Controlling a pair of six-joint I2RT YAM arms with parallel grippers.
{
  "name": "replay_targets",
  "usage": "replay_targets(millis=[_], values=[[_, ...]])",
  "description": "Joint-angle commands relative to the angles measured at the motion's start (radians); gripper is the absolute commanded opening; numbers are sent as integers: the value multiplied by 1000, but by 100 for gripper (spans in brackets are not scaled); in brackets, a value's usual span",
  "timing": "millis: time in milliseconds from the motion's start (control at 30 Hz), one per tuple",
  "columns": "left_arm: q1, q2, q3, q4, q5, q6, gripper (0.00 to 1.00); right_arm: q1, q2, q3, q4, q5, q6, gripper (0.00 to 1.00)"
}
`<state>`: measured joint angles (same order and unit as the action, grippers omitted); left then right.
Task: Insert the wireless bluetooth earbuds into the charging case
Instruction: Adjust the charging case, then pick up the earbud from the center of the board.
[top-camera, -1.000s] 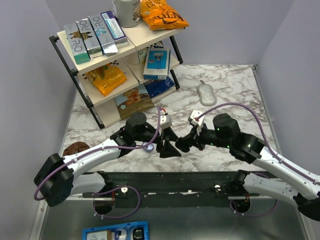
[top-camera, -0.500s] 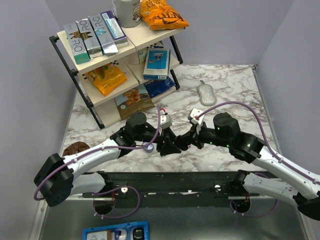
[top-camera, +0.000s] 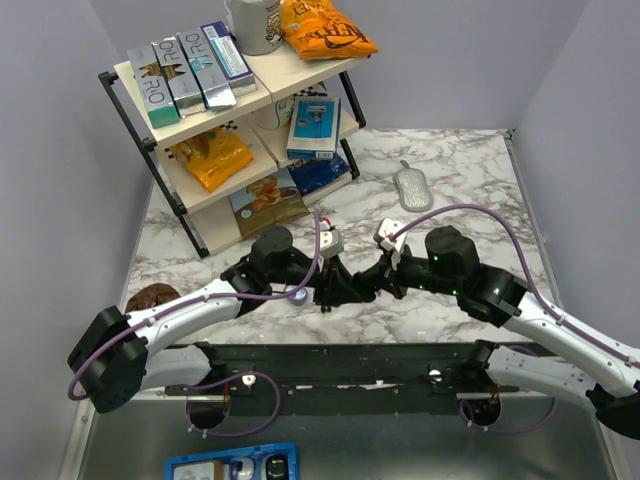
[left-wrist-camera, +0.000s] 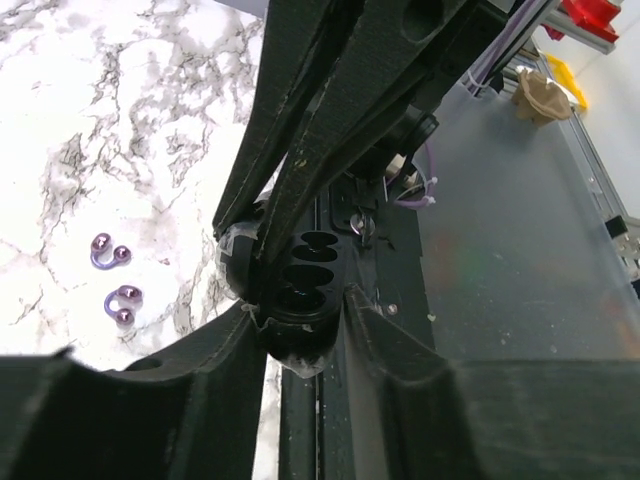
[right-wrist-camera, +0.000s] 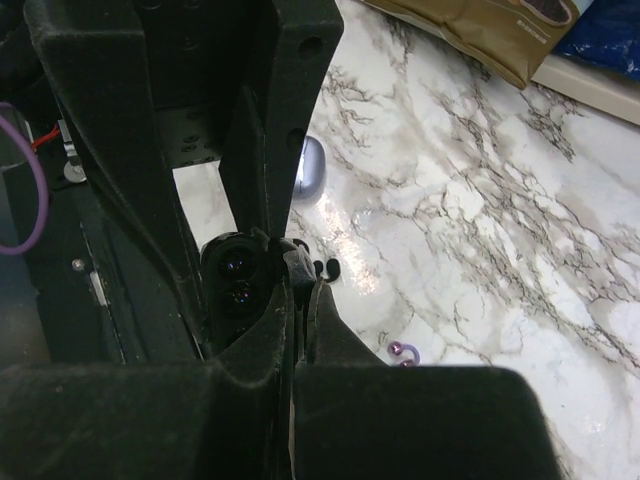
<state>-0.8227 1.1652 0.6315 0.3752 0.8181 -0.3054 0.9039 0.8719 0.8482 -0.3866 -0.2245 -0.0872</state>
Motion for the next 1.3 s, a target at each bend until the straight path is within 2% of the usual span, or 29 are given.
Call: replay_targets(millis=[0,167,233,267,333,367,433,467,600,667,700,767,833,967,1100,1267], values=[[-9,-2,-16,41,-20,3,33,12,4,18,26,-7,4,1],[-12,-6,-19,41,-25,8,24,13,3,15,23,-7,7,1],[-13,-7,-21,42,-22,12,15,15,-1,15,22,-7,14,4],[-13,-7,-21,42,-23,17,11,15,-1,15,20,-7,17,13],[-18,-9,-26,39,-27,25,0,15,-2,20,14,-10,24,23],[-18,-10,-27,39,-30,25,0,13,-4,22,9,-9,27,32],[-21,-19,-33,42,-36,31,0,13,-8,22,9,-3,38,39],[-24,-22,-36,42,-43,32,0,13,-16,23,9,2,43,46],[-26,-42,-44,44,-63,35,0,15,-46,37,17,33,82,58],[-26,-50,-50,42,-74,34,0,15,-68,41,22,89,86,61],[-26,-59,-55,38,-100,32,0,15,-97,40,37,121,137,64],[-29,-73,-65,34,-132,35,0,13,-117,32,49,224,167,77],[-38,-108,-90,42,-199,32,0,10,-120,22,49,375,228,80],[-82,-199,-165,89,-371,40,0,-46,-79,-4,3,491,395,81],[-127,-323,-249,74,-572,37,0,-108,-18,-63,-9,410,521,74],[-141,-459,-268,-56,-752,45,0,-106,120,-145,95,156,477,63]])
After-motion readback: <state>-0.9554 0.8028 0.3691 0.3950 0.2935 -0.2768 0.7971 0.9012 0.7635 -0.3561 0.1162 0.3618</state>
